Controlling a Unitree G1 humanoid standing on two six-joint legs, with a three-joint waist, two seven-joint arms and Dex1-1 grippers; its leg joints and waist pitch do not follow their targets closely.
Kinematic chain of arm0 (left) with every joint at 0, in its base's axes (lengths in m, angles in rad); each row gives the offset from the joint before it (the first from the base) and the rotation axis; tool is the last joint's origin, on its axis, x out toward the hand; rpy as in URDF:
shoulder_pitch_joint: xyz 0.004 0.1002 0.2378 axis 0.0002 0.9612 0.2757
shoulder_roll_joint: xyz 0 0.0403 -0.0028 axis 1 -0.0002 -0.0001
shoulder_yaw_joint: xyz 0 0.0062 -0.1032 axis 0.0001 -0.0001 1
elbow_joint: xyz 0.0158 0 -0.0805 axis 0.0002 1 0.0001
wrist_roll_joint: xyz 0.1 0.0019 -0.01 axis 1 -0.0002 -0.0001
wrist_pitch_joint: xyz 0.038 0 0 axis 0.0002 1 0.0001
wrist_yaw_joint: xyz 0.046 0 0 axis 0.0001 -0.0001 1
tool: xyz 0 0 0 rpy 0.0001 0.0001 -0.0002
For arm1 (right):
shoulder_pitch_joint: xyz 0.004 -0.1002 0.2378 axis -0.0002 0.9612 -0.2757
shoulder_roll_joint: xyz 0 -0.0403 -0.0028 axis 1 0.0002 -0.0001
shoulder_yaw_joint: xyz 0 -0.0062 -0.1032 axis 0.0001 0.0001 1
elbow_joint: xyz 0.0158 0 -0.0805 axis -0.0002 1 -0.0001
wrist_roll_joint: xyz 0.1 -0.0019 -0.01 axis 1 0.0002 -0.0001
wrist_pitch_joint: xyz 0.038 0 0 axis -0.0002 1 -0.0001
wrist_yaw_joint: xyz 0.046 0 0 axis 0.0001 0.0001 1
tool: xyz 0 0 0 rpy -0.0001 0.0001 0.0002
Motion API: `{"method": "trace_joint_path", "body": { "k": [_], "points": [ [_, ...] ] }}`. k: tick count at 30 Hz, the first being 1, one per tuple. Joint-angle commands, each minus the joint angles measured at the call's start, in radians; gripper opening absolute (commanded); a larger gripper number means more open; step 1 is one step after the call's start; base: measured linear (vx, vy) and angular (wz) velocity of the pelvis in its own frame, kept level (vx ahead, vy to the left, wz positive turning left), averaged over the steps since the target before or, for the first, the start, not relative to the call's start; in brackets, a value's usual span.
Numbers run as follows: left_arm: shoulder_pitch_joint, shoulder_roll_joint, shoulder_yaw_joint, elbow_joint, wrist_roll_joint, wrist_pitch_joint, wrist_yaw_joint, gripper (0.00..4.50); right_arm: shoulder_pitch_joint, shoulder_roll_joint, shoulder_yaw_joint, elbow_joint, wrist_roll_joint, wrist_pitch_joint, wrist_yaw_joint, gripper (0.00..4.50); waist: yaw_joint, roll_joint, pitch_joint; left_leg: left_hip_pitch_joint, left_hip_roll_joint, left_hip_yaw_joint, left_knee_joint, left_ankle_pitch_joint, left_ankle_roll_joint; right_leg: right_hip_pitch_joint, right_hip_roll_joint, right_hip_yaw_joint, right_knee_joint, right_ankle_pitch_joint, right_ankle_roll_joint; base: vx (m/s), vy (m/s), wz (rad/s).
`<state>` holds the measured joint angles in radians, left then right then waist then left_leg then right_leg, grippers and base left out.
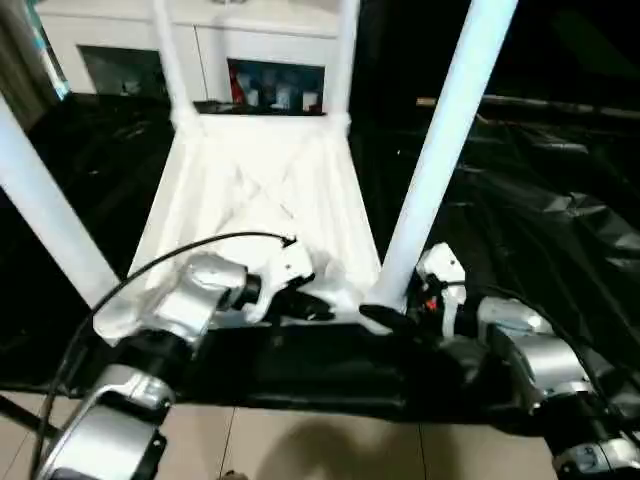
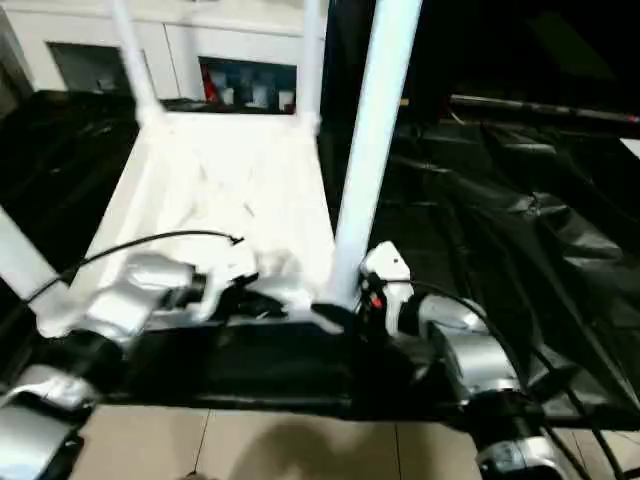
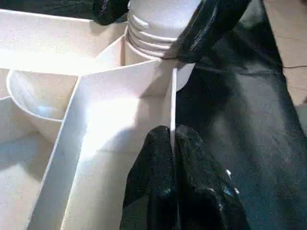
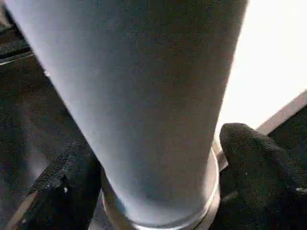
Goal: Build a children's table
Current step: Rotate leg to tighten
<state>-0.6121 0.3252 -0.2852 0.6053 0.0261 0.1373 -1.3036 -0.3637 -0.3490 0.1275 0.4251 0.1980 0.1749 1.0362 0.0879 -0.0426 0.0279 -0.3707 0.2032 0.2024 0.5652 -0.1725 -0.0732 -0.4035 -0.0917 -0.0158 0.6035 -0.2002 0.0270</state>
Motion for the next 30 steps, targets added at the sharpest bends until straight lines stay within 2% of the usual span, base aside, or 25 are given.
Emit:
{"method": "trace_joint_path", "body": {
  "k": [1,4,6,7,11,12,15,18,19,21,22,23,24,25,26,28,30],
  "points": [
    [0.036,-0.021,-0.014,0.002,-0.065,0.016,-0.058,0.00,-0.010,-0.016,0.007,-0.003,-0.002,0.021,0.015,3.50,-0.002,-0.013,-0.044,0.011,0.027,-0.008,-0.059,-0.202,0.069,0.037,-0.035,0.019,-0.062,-0.092,-0.230,0.000,0.000,0.00],
    [0.041,-0.018,-0.008,-0.011,-0.062,0.020,-0.061,0.00,-0.010,-0.021,0.015,0.001,0.002,0.024,0.033,3.14,0.000,-0.016,-0.044,0.010,0.025,-0.006,-0.056,-0.170,0.081,0.040,-0.035,0.019,-0.060,-0.065,-0.236,0.000,0.000,0.00],
    [0.040,-0.019,-0.006,-0.010,-0.059,0.018,-0.057,0.00,-0.010,-0.021,0.017,0.001,0.002,0.025,0.036,3.06,0.000,-0.015,-0.043,0.010,0.025,-0.006,-0.056,-0.175,0.081,0.039,-0.036,0.018,-0.062,-0.080,-0.235,0.000,0.000,0.00],
    [0.042,-0.018,-0.006,-0.014,-0.058,0.020,-0.054,0.00,-0.008,-0.021,0.018,-0.001,0.002,0.025,0.039,2.97,0.001,-0.019,-0.044,0.011,0.026,-0.006,-0.055,-0.179,0.079,0.039,-0.036,0.019,-0.062,-0.091,-0.234,0.000,0.000,0.00],
    [0.041,-0.020,-0.007,-0.020,-0.056,0.025,-0.045,0.00,-0.005,-0.010,0.008,0.007,-0.001,0.016,0.012,2.77,0.001,-0.016,-0.044,0.012,0.026,-0.006,-0.056,-0.182,0.072,0.039,-0.036,0.019,-0.062,-0.104,-0.230,0.000,0.000,0.00],
    [0.037,-0.028,-0.005,-0.012,-0.050,0.026,-0.022,0.00,-0.005,0.002,-0.004,0.015,-0.001,0.012,-0.016,2.74,0.001,-0.012,-0.044,0.013,0.026,-0.007,-0.056,-0.181,0.071,0.039,-0.036,0.019,-0.062,-0.101,-0.230,0.000,0.000,0.00],
    [0.009,-0.065,0.011,0.042,-0.008,0.014,0.115,0.00,-0.011,0.055,-0.055,0.048,0.005,0.020,-0.141,2.72,-0.004,-0.017,-0.041,0.012,0.024,-0.007,-0.058,-0.204,0.055,0.036,-0.036,0.020,-0.067,-0.138,-0.223,0.000,0.000,0.00],
    [-0.046,-0.136,0.035,0.137,0.033,0.007,0.312,0.00,-0.011,0.138,-0.108,0.093,-0.009,0.015,-0.350,2.72,-0.005,-0.020,-0.038,0.014,0.022,-0.009,-0.062,-0.253,0.021,0.032,-0.038,0.021,-0.079,-0.253,-0.188,0.000,0.000,0.00],
    [-0.061,-0.156,0.039,0.160,0.045,0.013,0.367,0.00,-0.008,0.165,-0.120,0.099,-0.013,0.016,-0.410,2.72,-0.005,-0.014,-0.038,0.018,0.023,-0.010,-0.063,-0.268,0.008,0.026,-0.039,0.023,-0.083,-0.288,-0.173,0.000,0.000,0.00],
    [-0.080,-0.192,0.043,0.186,0.054,0.031,0.436,0.00,0.001,0.206,-0.124,0.100,-0.029,0.013,-0.492,2.72,-0.004,-0.017,-0.038,0.016,0.022,-0.013,-0.065,-0.282,0.001,0.029,-0.041,0.021,-0.087,-0.329,-0.153,0.000,0.000,0.00],
    [-0.092,-0.219,0.046,0.200,0.058,0.044,0.479,0.00,0.006,0.237,-0.122,0.098,-0.045,0.005,-0.552,2.72,-0.004,-0.015,-0.038,0.017,0.023,-0.014,-0.066,-0.282,-0.003,0.026,-0.039,0.022,-0.088,-0.324,-0.146,0.000,0.000,0.00],
    [-0.100,-0.245,0.043,0.211,0.063,0.054,0.513,0.00,0.012,0.268,-0.117,0.094,-0.058,0.002,-0.596,2.72,-0.006,-0.010,-0.039,0.016,0.023,-0.013,-0.067,-0.277,-0.008,0.025,-0.037,0.023,-0.086,-0.298,-0.147,0.000,0.000,0.00],
    [-0.101,-0.248,0.043,0.213,0.064,0.055,0.517,0.00,0.012,0.272,-0.116,0.093,-0.060,0.002,-0.601,2.72,-0.005,-0.011,-0.039,0.017,0.023,-0.013,-0.067,-0.276,-0.011,0.024,-0.037,0.023,-0.086,-0.287,-0.148,0.000,0.000,0.00],
    [-0.107,-0.264,0.041,0.222,0.068,0.057,0.538,0.00,0.015,0.293,-0.112,0.090,-0.069,0.000,-0.627,2.72,-0.005,-0.014,-0.040,0.015,0.020,-0.013,-0.067,-0.270,-0.005,0.028,-0.036,0.021,-0.085,-0.271,-0.149,0.000,0.000,0.00],
    [-0.109,-0.277,0.036,0.225,0.072,0.056,0.547,0.00,0.018,0.310,-0.101,0.084,-0.076,-0.003,-0.636,2.72,-0.004,-0.010,-0.040,0.016,0.020,-0.012,-0.066,-0.274,0.000,0.027,-0.036,0.022,-0.086,-0.263,-0.149,0.000,0.000,0.00],
    [-0.115,-0.298,0.029,0.238,0.077,0.045,0.547,0.00,0.023,0.333,-0.071,0.069,-0.091,-0.020,-0.627,2.72,-0.003,-0.009,-0.041,0.014,0.020,-0.013,-0.066,-0.273,0.008,0.030,-0.035,0.022,-0.086,-0.251,-0.146,0.000,0.000,0.00],
    [-0.120,-0.300,0.029,0.248,0.079,0.038,0.550,0.00,0.022,0.334,-0.069,0.069,-0.093,-0.025,-0.629,2.72,-0.003,-0.008,-0.041,0.015,0.020,-0.013,-0.066,-0.272,0.013,0.029,-0.034,0.021,-0.086,-0.238,-0.147,0.000,0.000,0.00]
  ]
}}
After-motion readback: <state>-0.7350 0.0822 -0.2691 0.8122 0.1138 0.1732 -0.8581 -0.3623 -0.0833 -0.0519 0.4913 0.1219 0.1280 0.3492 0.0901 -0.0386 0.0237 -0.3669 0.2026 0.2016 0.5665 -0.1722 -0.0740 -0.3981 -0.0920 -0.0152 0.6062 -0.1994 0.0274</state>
